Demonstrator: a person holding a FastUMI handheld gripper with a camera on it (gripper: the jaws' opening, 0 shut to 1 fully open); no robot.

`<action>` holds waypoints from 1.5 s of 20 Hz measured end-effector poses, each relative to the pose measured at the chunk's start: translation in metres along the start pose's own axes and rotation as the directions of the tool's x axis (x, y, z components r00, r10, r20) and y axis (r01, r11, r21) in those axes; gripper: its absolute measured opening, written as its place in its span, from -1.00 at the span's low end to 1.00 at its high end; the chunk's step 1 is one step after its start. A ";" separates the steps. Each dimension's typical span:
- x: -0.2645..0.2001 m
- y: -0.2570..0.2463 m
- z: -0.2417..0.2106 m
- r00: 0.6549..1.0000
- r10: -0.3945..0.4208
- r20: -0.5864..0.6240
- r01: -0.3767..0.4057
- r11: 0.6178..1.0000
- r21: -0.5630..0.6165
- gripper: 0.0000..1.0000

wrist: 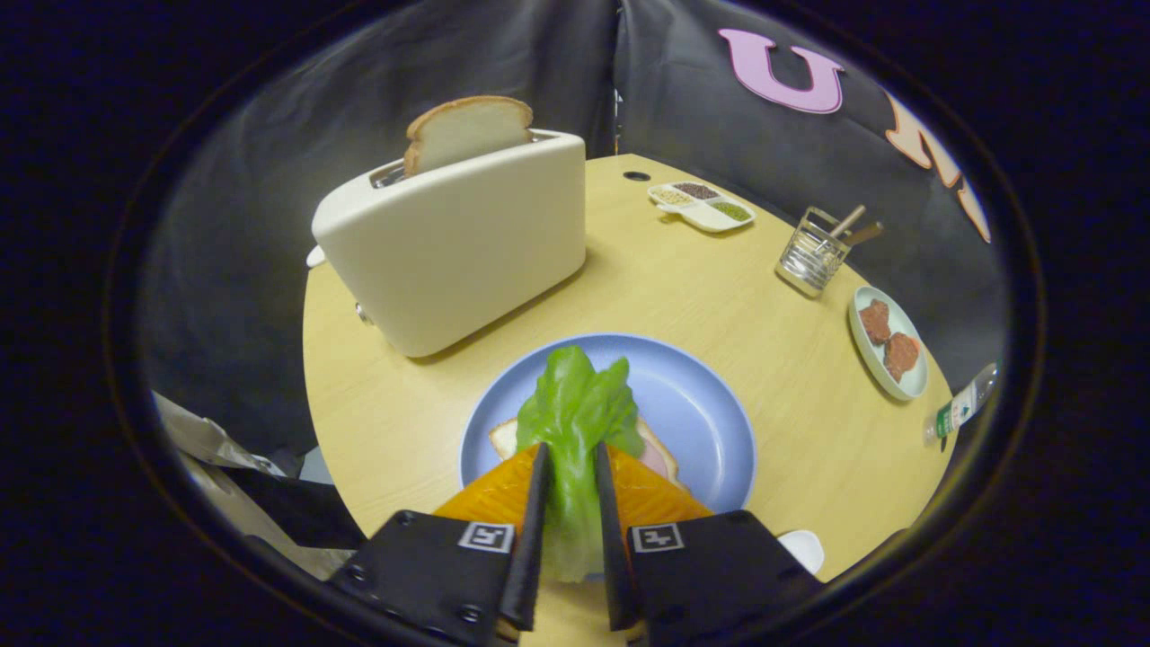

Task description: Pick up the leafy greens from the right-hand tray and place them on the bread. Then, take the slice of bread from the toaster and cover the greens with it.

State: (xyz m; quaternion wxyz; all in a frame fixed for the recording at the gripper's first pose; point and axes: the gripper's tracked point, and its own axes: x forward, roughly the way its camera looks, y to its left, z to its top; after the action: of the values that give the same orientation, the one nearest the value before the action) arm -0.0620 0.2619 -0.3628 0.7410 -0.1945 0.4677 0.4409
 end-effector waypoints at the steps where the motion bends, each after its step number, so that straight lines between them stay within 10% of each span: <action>1: 0.002 -0.003 -0.002 1.000 -0.012 -0.004 0.012 1.000 -0.013 -0.25; 11: -0.007 -0.009 0.008 0.998 -0.056 0.026 0.056 0.998 0.009 0.95; 30: -0.084 0.029 0.146 0.981 -0.049 0.186 0.039 0.998 0.054 0.99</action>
State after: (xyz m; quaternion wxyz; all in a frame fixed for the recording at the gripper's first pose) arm -0.0252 0.3401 -0.2157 0.7959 -0.1441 0.4023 0.4289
